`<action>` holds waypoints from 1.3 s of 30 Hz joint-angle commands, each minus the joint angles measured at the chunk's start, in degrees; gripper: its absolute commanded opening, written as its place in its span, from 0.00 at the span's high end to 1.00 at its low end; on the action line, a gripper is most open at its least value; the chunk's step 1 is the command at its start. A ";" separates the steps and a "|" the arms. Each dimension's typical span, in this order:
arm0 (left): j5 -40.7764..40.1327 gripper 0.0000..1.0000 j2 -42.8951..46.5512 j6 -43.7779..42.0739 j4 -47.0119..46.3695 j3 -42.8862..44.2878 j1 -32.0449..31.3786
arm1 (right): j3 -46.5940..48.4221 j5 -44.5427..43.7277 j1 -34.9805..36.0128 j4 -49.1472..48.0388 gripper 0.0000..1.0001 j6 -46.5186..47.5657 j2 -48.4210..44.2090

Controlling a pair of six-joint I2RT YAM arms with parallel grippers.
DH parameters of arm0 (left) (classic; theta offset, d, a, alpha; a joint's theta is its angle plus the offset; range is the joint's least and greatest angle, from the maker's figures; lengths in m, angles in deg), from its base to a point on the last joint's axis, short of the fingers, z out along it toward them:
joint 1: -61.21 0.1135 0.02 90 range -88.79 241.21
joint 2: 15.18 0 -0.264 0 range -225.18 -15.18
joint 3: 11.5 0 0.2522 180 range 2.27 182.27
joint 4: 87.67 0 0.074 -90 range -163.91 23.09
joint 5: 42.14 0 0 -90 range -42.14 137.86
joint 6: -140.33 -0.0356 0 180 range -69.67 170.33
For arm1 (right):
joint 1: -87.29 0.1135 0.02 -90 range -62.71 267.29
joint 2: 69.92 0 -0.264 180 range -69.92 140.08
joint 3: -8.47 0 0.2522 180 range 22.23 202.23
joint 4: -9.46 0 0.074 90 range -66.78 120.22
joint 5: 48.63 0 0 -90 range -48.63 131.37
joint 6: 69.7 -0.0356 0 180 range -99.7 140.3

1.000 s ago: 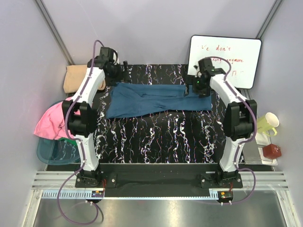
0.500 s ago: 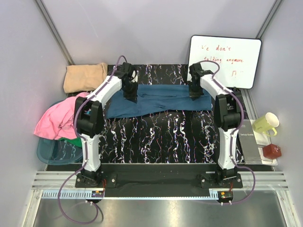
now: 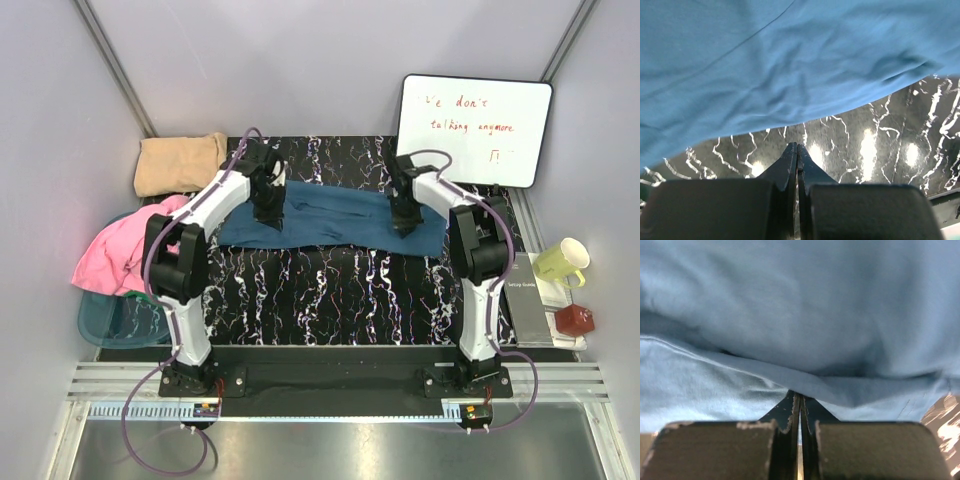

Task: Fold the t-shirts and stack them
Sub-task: Rotate the tshirt 90 degrees

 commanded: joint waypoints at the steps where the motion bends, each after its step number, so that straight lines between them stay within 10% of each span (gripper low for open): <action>1: -2.44 1.00 5.02 -0.71 -0.80 -1.59 0.02 | -7.52 5.13 7.28 6.25 1.00 -3.31 -6.47; 11: -6.66 1.00 7.31 1.93 -0.36 -5.63 0.19 | -4.82 10.69 26.36 18.47 1.00 -5.25 -16.41; 17: -8.95 1.00 3.73 3.86 0.95 -2.84 2.56 | 4.93 -6.98 24.28 17.59 1.00 -1.73 -13.70; 32: -10.97 1.00 -16.59 9.92 10.27 17.11 3.80 | 41.22 -5.84 12.93 20.04 1.00 1.53 20.84; 39: -13.69 1.00 -26.60 11.77 16.95 28.18 3.18 | 37.93 -4.62 12.93 22.16 1.00 1.17 20.26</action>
